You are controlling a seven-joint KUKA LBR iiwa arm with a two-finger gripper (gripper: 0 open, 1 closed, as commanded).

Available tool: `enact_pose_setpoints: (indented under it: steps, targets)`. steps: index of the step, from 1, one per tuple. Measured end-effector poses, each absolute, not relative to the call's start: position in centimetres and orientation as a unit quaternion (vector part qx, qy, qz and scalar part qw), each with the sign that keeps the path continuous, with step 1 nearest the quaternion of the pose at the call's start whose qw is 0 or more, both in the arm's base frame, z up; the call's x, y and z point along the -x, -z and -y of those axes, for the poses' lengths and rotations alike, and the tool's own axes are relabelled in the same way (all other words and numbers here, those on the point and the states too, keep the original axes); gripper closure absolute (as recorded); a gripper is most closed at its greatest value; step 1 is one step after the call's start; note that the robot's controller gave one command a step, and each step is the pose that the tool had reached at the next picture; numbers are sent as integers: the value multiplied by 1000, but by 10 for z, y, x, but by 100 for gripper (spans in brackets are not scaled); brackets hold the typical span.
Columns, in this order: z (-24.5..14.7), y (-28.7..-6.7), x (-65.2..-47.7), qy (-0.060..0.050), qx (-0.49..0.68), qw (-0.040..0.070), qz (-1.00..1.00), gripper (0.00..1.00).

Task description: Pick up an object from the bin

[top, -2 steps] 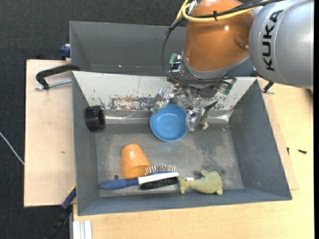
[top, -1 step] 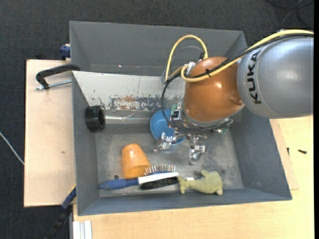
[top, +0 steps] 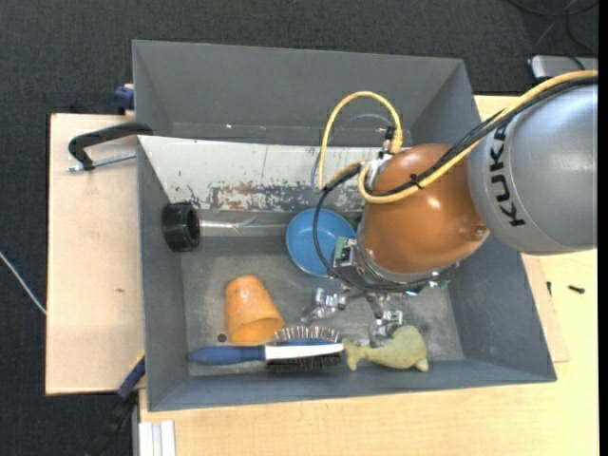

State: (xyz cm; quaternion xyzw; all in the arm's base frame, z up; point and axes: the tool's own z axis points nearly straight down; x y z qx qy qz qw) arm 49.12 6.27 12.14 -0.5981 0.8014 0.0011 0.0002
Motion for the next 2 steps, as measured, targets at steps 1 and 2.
enact_pose_setpoints:
  steps: [1,2]
  targets:
    - [-127,-87,-498,8,697,-6,-717,0]
    - [-127,-86,-498,9,699,-8,-715,100]
